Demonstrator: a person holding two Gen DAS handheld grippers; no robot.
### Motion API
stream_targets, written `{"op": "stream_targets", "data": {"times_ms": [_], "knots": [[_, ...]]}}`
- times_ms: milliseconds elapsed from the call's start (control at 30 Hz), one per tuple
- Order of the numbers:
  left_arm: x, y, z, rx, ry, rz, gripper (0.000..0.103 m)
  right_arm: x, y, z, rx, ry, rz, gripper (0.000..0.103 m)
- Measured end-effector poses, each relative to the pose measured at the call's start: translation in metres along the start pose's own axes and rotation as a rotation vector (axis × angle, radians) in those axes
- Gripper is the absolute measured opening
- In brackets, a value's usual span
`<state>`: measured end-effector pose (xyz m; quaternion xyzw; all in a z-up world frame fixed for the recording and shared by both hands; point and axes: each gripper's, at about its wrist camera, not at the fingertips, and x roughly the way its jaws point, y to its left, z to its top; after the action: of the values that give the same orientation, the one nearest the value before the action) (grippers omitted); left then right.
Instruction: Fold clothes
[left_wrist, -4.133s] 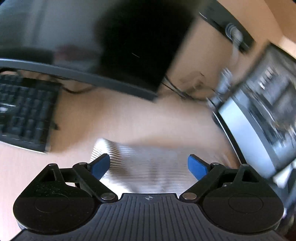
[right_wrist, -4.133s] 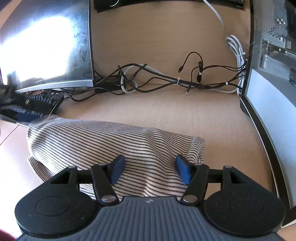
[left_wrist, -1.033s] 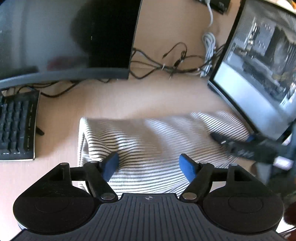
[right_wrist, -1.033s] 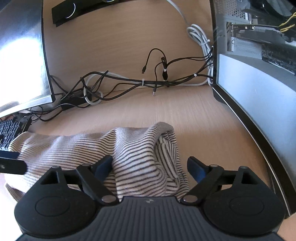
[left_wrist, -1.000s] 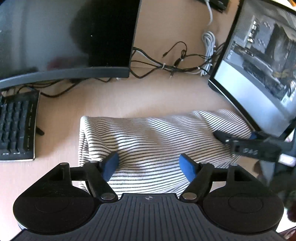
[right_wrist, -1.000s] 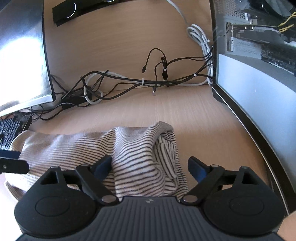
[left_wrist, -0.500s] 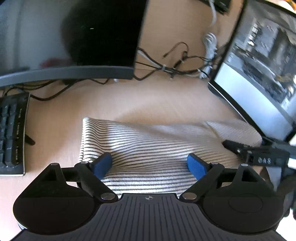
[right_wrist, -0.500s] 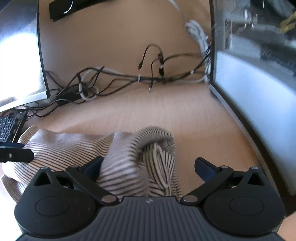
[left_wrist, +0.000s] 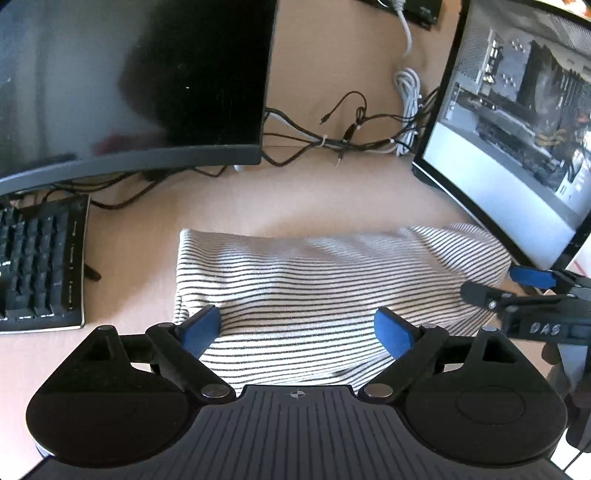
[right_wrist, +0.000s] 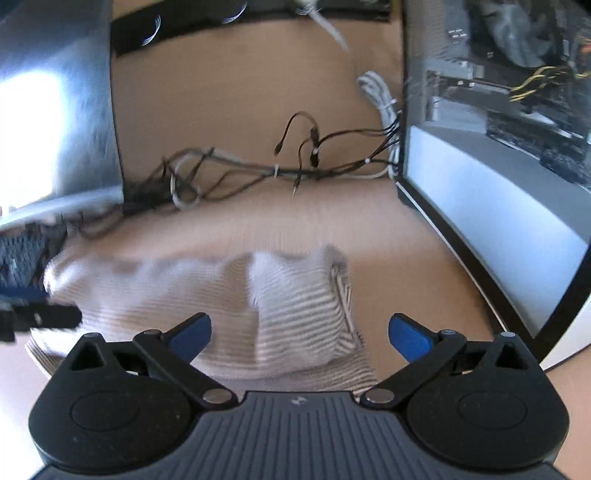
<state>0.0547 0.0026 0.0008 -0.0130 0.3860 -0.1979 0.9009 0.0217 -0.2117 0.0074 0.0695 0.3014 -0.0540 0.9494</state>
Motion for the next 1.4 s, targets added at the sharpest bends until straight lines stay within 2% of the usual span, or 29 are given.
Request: {"op": "stream_targets", "data": {"times_ms": [133, 200, 300, 400, 467, 500, 533, 600, 633, 733, 833, 900, 933, 967, 1000, 1100, 1200, 1267, 1400], "knots": [[-0.004, 0.010, 0.008, -0.065, 0.000, 0.021, 0.094, 0.002, -0.021, 0.013, 0.096, 0.031, 0.034, 0.102], [-0.005, 0.021, 0.010, -0.136, 0.009, 0.036, 0.095, 0.011, -0.030, 0.017, 0.145, 0.067, 0.054, 0.102], [0.008, 0.044, 0.011, -0.279, 0.087, 0.015, 0.094, 0.028, -0.038, 0.015, 0.197, 0.133, 0.086, 0.102], [0.022, 0.048, 0.010, -0.306, 0.130, -0.005, 0.095, 0.040, -0.040, 0.010, 0.213, 0.173, 0.117, 0.102], [0.027, 0.046, 0.011, -0.294, 0.129, -0.011, 0.095, 0.044, -0.039, 0.007, 0.202, 0.174, 0.148, 0.086], [0.029, 0.043, 0.013, -0.278, 0.123, -0.008, 0.093, 0.045, -0.038, 0.008, 0.187, 0.170, 0.157, 0.084], [0.029, 0.040, 0.015, -0.258, 0.115, -0.005, 0.077, 0.046, -0.036, 0.010, 0.163, 0.160, 0.160, 0.078], [0.027, 0.033, 0.022, -0.211, 0.094, -0.003, 0.059, 0.046, -0.033, 0.017, 0.118, 0.140, 0.166, 0.065], [0.024, 0.030, 0.025, -0.193, 0.083, -0.006, 0.047, 0.044, -0.034, 0.023, 0.101, 0.128, 0.168, 0.053], [0.000, 0.022, 0.028, -0.169, 0.054, -0.039, 0.037, 0.031, -0.038, 0.036, 0.069, 0.099, 0.207, 0.048], [-0.031, 0.015, 0.022, -0.158, 0.035, -0.077, 0.037, 0.010, -0.038, 0.038, 0.015, 0.069, 0.241, 0.048], [-0.040, 0.013, 0.007, -0.176, 0.070, -0.092, 0.040, 0.008, -0.039, 0.024, -0.023, 0.092, 0.233, 0.050], [-0.038, 0.012, -0.003, -0.187, 0.100, -0.095, 0.042, 0.011, -0.041, 0.015, -0.035, 0.116, 0.221, 0.050], [-0.032, 0.010, -0.012, -0.194, 0.135, -0.094, 0.044, 0.015, -0.043, 0.005, -0.033, 0.132, 0.210, 0.055], [-0.028, 0.010, -0.021, -0.202, 0.159, -0.092, 0.050, 0.015, -0.045, 0.001, -0.027, 0.127, 0.209, 0.057], [-0.020, 0.012, -0.030, -0.218, 0.171, -0.082, 0.061, 0.014, -0.046, -0.001, -0.033, 0.113, 0.205, 0.063], [-0.013, 0.015, -0.029, -0.223, 0.167, -0.084, 0.073, 0.018, -0.048, -0.003, -0.044, 0.131, 0.200, 0.076], [-0.008, 0.018, -0.029, -0.227, 0.165, -0.085, 0.075, 0.020, -0.051, -0.009, -0.034, 0.151, 0.197, 0.084], [0.001, 0.022, -0.028, -0.234, 0.161, -0.088, 0.079, 0.021, -0.055, -0.017, 0.016, 0.150, 0.203, 0.086]]}}
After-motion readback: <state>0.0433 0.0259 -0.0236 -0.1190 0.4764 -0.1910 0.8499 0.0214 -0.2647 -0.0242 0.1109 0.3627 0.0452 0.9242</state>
